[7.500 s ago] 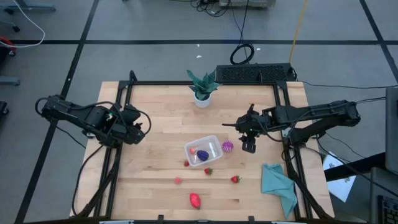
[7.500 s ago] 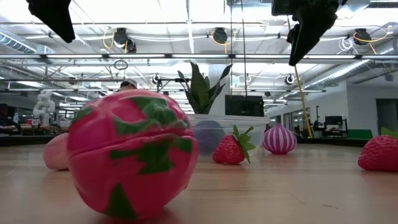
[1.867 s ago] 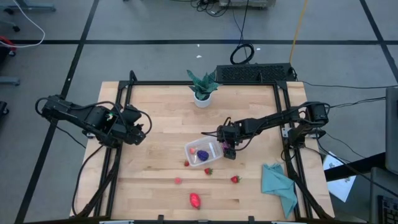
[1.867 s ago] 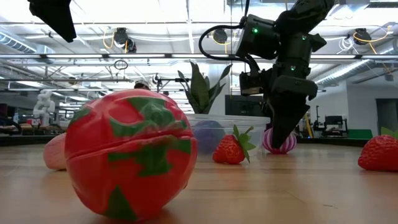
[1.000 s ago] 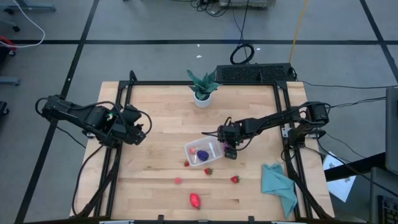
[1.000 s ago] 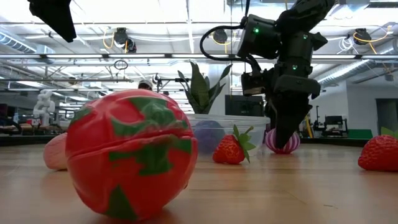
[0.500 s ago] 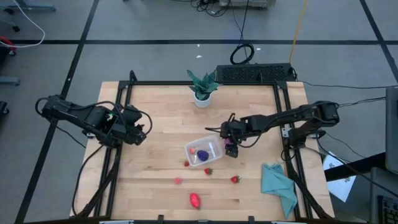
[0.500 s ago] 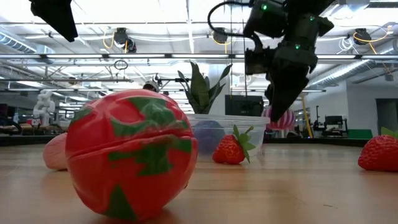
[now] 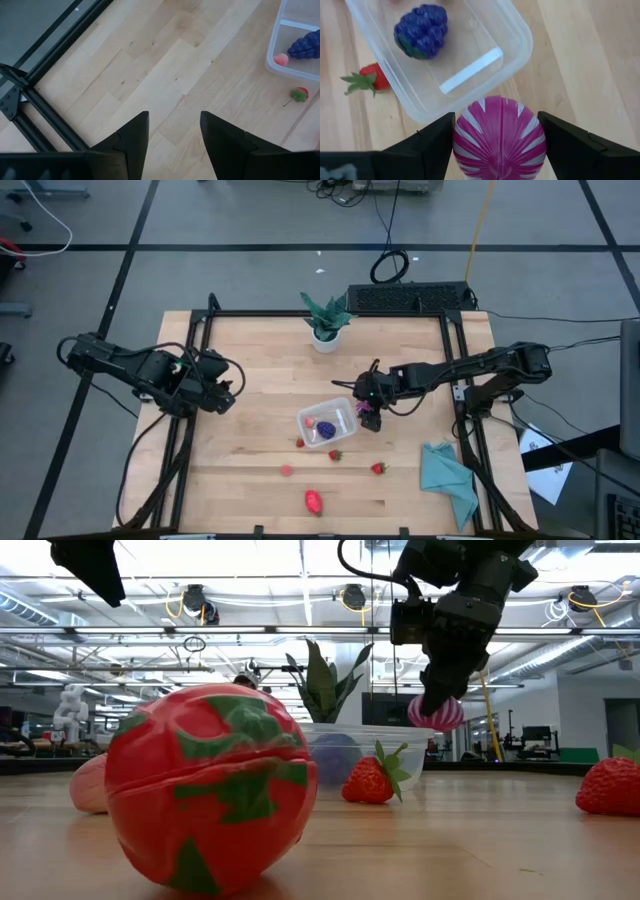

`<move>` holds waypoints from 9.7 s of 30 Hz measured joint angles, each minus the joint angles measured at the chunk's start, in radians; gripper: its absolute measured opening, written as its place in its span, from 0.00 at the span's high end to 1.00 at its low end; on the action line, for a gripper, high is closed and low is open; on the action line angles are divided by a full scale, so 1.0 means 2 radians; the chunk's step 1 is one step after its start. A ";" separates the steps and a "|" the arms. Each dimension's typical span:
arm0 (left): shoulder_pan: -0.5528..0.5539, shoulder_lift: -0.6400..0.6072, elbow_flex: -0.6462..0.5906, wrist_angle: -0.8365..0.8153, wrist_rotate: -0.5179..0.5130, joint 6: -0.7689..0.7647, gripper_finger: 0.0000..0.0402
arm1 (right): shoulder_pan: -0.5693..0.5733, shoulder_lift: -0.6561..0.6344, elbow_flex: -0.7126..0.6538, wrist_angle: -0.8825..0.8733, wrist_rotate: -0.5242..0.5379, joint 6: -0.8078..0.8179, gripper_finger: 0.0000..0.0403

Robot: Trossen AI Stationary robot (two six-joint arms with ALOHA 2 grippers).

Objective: Pick and placing Produce into tupperware
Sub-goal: Put the onion into the transparent bin, then put the bottom strawberry into the transparent bin

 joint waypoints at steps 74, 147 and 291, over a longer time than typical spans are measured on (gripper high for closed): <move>0.000 0.000 0.000 0.010 0.003 0.011 0.54 | 0.016 0.165 0.170 -0.016 0.004 -0.093 0.35; 0.000 0.000 0.000 0.022 0.004 0.026 0.54 | 0.007 0.165 0.144 0.015 0.000 -0.109 0.31; -0.079 0.132 0.000 0.066 0.042 0.008 0.54 | 0.124 0.039 0.256 -0.278 0.000 0.093 0.35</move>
